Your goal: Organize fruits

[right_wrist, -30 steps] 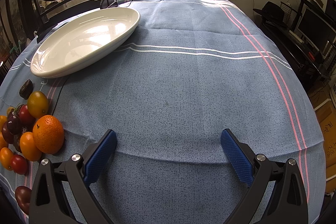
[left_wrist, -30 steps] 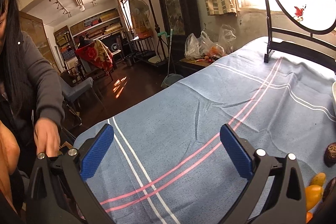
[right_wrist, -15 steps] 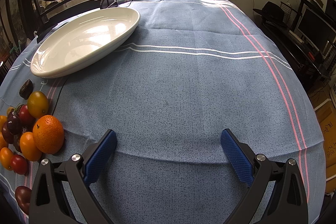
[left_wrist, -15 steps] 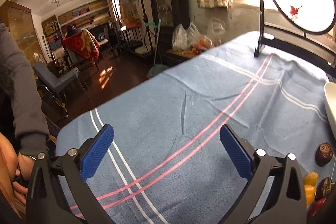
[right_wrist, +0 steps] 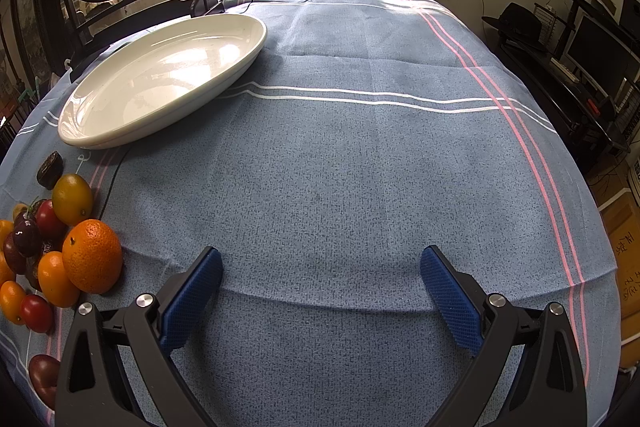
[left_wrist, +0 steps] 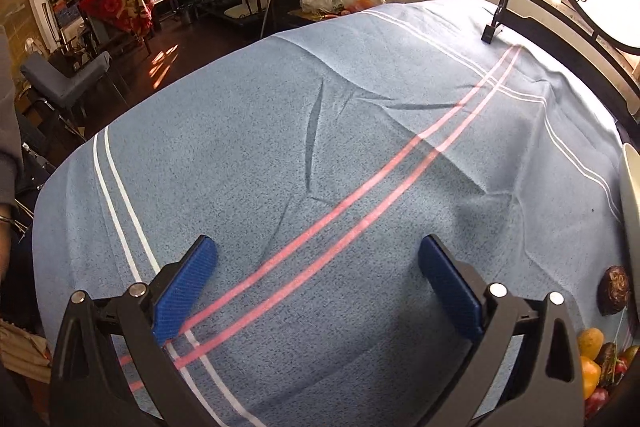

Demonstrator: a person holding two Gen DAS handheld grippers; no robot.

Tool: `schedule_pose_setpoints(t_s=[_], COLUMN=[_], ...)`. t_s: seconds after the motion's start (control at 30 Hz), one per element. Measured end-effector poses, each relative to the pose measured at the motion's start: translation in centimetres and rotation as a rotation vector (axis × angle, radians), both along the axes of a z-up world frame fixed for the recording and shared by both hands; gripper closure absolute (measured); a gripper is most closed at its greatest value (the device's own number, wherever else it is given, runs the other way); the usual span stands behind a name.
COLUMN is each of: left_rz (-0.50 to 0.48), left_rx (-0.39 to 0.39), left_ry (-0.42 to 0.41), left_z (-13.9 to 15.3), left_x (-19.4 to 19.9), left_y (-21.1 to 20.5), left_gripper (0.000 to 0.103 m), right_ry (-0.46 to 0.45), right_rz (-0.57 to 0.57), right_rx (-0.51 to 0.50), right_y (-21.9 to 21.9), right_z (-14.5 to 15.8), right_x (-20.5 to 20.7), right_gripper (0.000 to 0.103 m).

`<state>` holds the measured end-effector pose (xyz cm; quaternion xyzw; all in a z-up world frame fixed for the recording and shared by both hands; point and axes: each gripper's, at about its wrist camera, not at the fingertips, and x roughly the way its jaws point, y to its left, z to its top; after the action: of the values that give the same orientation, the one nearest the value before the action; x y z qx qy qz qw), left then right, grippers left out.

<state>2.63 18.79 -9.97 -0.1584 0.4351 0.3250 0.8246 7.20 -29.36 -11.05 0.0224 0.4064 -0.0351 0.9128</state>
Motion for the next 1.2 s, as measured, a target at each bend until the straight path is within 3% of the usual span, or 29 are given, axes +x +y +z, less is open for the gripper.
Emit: schedule_pose_setpoints(t_s=[1.2], left_rz=[0.01], left_rx=[-0.004], left_ry=[-0.008], left_z=[-0.61], left_x=[0.58], left_y=[0.28], left_gripper=[0.004], right_ry=[0.0], right_rz=[0.0], right_rx=[0.0], right_y=[0.03], right_z=[0.01], right_x=[0.01], right_gripper=[0.003])
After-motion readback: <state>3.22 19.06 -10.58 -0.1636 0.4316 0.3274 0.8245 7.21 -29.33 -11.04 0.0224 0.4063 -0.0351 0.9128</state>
